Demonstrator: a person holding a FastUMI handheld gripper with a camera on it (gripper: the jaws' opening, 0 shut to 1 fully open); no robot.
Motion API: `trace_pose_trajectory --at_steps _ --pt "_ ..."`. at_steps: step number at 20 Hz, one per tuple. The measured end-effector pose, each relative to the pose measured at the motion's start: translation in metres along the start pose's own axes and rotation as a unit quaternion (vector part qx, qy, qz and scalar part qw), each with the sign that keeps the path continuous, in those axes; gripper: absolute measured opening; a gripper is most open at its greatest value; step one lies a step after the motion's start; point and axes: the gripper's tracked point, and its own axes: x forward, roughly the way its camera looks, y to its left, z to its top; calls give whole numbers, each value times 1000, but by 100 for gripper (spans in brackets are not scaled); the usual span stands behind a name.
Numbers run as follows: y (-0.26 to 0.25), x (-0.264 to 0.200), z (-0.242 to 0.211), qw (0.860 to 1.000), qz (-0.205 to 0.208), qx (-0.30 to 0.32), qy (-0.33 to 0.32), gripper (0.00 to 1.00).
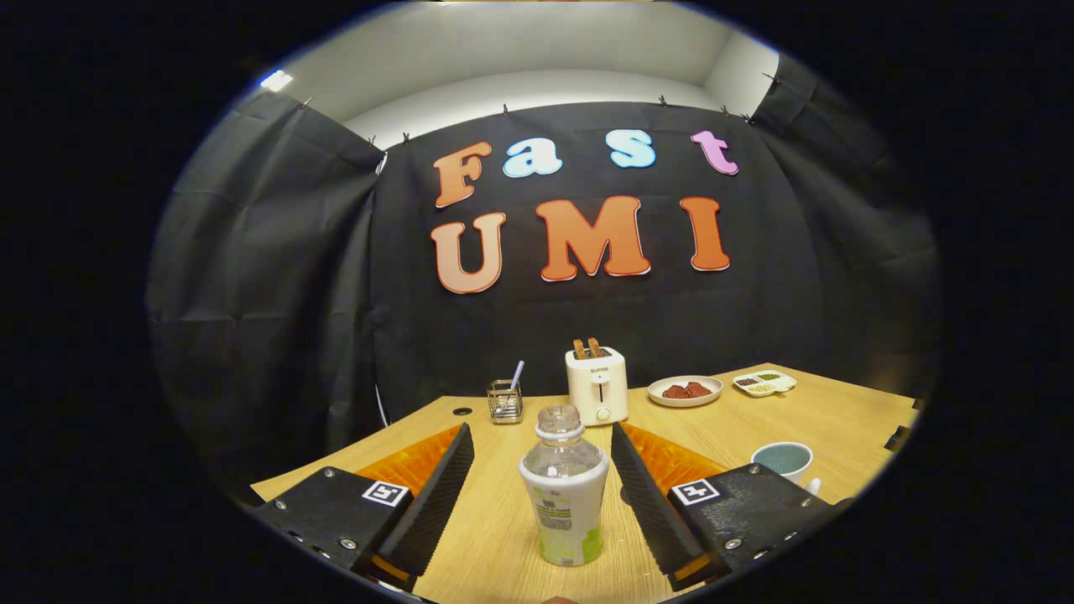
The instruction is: Take the bottle from table, then pour the juice into the cup, finally place the bottle on the coaster
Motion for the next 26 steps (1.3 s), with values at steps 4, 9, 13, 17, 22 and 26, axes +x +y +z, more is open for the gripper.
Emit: trace_pose_trajectory --at_steps 4,9,13,17,22,26 --pt "-10 11 -42 999 -17 4 43 98" --pt "-15 21 -81 996 -20 6 90 98" --pt "-11 27 -98 994 -12 0 107 92" --pt "-10 28 -98 995 -4 4 95 83" --pt "-1 35 -96 995 9 -13 100 65" --pt "11 40 -80 995 23 2 93 62"
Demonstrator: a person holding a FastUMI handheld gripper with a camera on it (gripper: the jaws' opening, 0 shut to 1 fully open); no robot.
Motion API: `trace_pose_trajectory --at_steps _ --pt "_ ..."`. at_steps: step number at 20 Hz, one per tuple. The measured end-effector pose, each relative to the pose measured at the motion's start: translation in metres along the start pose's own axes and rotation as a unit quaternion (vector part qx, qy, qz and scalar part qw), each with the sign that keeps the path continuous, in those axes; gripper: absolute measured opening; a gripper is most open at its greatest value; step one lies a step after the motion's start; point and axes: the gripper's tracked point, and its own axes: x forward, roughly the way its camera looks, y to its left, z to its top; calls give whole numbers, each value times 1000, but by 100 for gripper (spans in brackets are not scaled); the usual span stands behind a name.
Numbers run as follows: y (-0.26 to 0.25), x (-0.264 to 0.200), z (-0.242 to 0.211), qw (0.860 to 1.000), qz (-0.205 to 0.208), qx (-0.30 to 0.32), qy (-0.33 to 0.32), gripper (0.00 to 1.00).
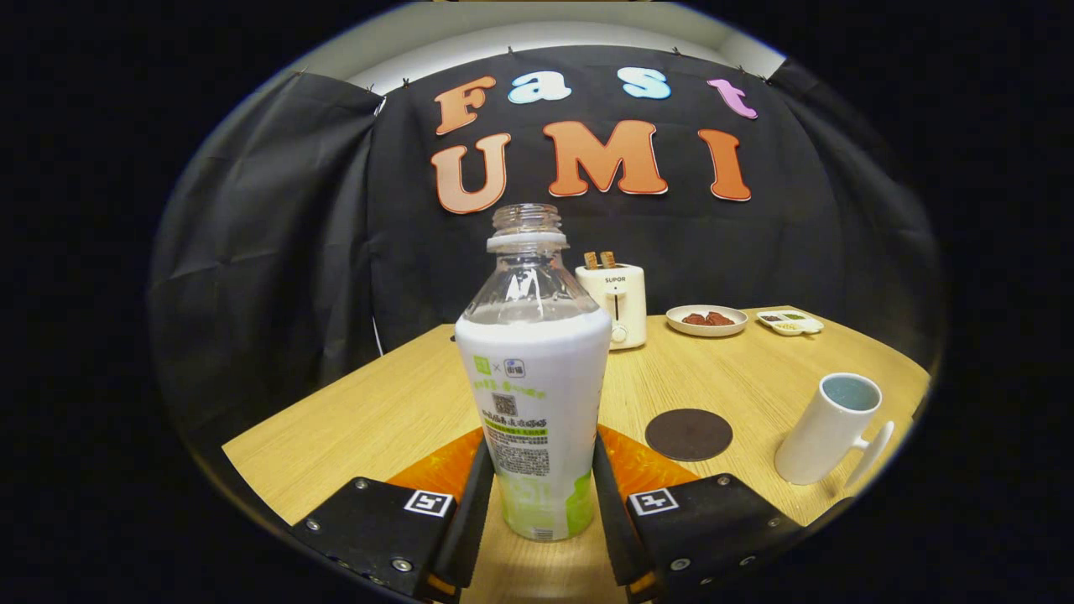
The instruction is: Take the bottle from table, then pour the juice into the cup, finally place the bottle on the coaster
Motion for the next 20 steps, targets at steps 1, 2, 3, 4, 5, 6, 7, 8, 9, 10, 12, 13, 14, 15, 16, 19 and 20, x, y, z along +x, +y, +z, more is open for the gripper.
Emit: trace_pose_trajectory --at_steps 1,2,3,4,5,6,7,8,9,10,12,13,14,15,16,19,20 --pt "1 0 6 1000 3 9 -6 62" --pt "3 1 11 1000 7 19 -11 62" --pt "3 1 18 999 10 32 -18 62" --pt "3 2 24 999 13 46 -24 62" --pt "3 2 30 998 15 61 -29 62" --pt "2 3 34 996 17 77 -33 62" --pt "2 4 37 995 20 95 -35 62" --pt "1 4 40 992 22 115 -37 62" --pt "-1 6 42 990 23 135 -40 62" --pt "-2 5 44 987 25 155 -42 62" --pt "-3 7 48 980 28 192 -46 62" --pt "-4 9 48 976 30 213 -46 61" --pt "-3 10 49 970 33 235 -47 62" --pt "-3 11 49 965 36 257 -47 62" --pt "-5 11 49 958 37 280 -48 61" --pt "-11 13 50 936 40 345 -53 60" --pt "-15 14 50 929 40 363 -56 60"
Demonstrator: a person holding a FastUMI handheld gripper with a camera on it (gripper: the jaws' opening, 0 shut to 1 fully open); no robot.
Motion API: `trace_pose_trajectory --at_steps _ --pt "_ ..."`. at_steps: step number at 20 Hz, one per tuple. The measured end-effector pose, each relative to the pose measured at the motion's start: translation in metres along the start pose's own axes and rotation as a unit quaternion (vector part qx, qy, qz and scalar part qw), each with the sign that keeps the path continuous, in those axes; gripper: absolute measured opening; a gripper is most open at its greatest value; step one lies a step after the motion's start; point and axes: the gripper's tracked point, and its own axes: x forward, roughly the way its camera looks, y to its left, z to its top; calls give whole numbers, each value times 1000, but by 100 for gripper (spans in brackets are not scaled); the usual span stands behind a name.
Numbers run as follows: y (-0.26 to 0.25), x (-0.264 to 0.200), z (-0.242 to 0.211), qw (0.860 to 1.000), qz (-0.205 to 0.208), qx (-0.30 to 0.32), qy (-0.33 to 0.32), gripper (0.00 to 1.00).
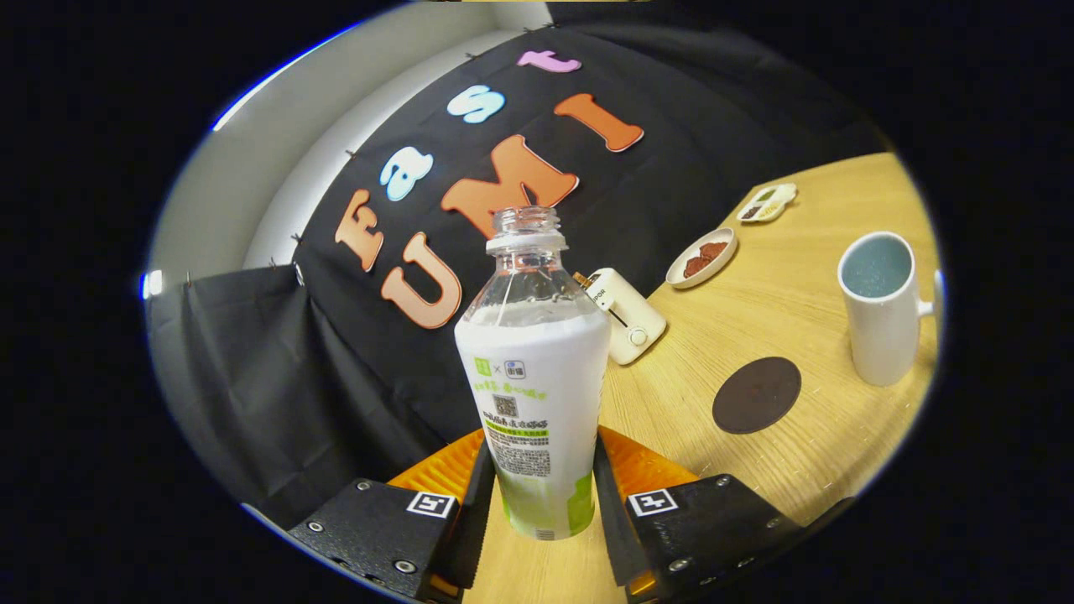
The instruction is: Take the bottle from table, then pour the juice into the cup, finally place the bottle on the coaster
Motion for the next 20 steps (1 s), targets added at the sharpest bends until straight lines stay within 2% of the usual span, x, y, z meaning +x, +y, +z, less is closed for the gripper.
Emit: trace_pose_trajectory --at_steps 6,10,20 --pt "-15 0 16 992 3 121 -28 60" --pt "-18 -1 24 979 13 200 -46 60" --pt "-46 -1 36 942 -14 326 -78 60"
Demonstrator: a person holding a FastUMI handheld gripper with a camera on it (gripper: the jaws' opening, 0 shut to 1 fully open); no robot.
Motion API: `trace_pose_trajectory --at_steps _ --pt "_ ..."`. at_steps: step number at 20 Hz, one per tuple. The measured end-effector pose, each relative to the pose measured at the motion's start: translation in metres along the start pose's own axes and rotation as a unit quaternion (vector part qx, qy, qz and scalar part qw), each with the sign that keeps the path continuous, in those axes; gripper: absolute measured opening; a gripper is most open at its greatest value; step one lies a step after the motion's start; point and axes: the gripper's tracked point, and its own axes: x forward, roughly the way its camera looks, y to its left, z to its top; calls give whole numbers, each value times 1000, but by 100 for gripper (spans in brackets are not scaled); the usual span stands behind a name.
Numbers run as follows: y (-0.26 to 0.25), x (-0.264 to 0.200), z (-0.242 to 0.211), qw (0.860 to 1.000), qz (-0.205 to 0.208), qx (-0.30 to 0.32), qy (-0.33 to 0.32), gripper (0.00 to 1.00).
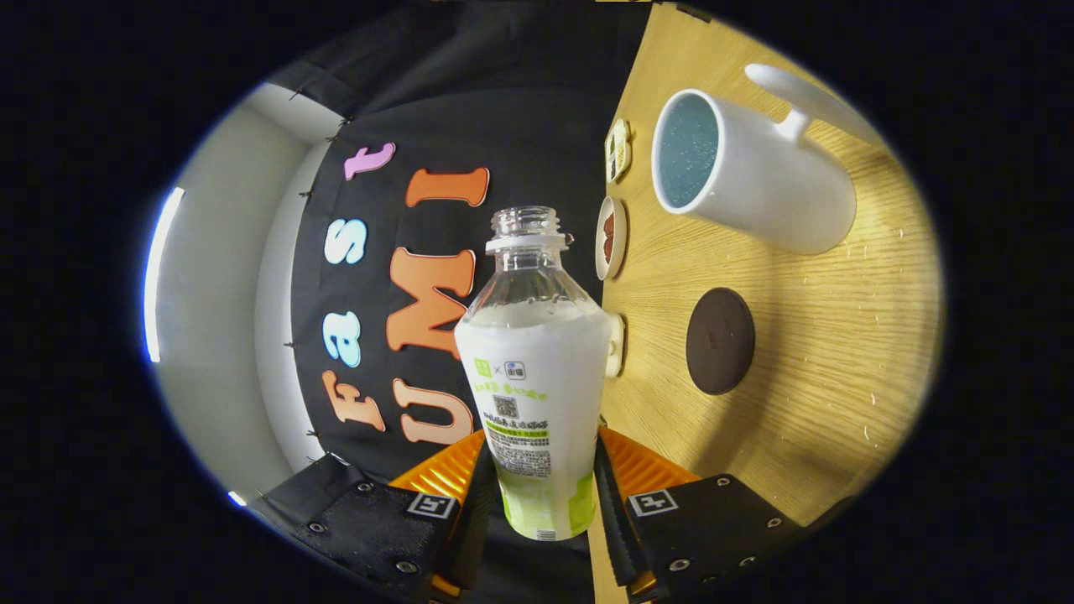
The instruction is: Take the bottle from table, then pour the juice into the cup, finally place the bottle on the coaster
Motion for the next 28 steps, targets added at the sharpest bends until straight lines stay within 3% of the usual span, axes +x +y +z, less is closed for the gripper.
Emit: trace_pose_trajectory --at_steps 9,28 --pt "13 -2 20 996 10 82 -24 60" --pt "27 3 26 990 21 136 -43 60"
